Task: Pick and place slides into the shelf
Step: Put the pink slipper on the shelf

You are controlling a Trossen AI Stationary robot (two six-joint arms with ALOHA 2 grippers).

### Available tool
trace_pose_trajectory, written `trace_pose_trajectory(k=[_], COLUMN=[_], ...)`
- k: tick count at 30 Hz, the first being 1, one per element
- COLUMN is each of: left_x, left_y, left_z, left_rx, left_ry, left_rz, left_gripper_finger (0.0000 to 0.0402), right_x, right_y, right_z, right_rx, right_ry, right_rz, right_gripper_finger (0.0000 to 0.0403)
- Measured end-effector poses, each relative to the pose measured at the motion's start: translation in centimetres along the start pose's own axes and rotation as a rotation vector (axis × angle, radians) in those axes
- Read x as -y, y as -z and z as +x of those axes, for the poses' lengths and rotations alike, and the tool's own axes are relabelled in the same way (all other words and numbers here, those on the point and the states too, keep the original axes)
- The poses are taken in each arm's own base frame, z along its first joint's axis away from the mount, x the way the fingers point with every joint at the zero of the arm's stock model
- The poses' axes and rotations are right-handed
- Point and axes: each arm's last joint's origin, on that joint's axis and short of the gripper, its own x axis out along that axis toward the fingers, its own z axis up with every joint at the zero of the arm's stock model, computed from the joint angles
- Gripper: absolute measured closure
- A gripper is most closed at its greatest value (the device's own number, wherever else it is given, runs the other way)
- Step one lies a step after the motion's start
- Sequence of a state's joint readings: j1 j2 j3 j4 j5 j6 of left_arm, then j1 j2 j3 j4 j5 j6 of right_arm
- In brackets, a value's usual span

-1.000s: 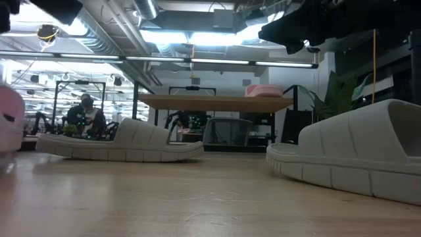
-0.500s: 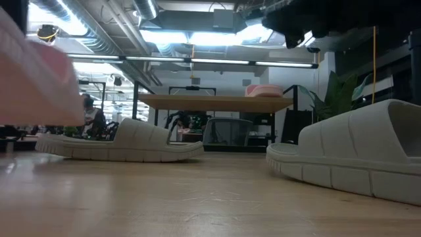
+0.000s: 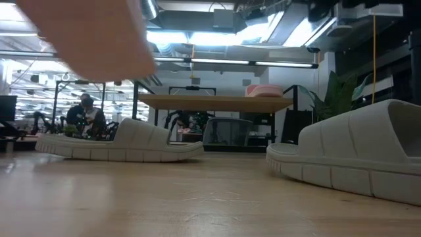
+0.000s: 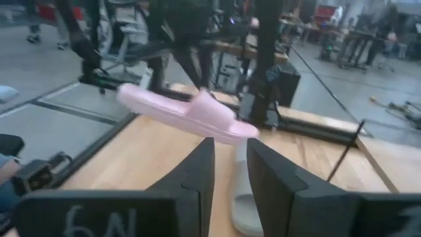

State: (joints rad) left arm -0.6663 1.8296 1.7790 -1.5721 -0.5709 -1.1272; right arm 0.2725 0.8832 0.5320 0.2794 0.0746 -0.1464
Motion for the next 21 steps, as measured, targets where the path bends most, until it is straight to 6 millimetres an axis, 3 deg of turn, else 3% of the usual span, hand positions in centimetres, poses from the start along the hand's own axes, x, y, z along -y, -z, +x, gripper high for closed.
trace_pose_trajectory(k=[6, 12, 15, 21], left_x=[-2.4, -4.6, -5.9, -7.9], left_y=[-1.4, -3.1, -4.2, -6.0], left_z=[-0.8, -0.7, -0.3, 1.1], left_rx=[0.094, 0.16, 0.179, 0.15], left_ry=[-0.021, -0.087, -0.136, -0.205], left_rz=[0.044, 0.122, 0.136, 0.173], left_gripper_finger=[0.0401, 0.0401, 0.0401, 0.0401], right_x=[0.1, 0.6, 0.6, 0.2], right_y=[-1.8, -2.4, -1.9, 1.1], right_z=[-3.1, -6.7, -7.5, -8.3], right_rx=[0.093, 0.116, 0.101, 0.167], right_ry=[-0.003, -0.001, -0.005, 0.005], right_rz=[-0.044, 0.0, 0.016, 0.029], right_gripper_finger=[0.0312, 0.0312, 0.0312, 0.0312])
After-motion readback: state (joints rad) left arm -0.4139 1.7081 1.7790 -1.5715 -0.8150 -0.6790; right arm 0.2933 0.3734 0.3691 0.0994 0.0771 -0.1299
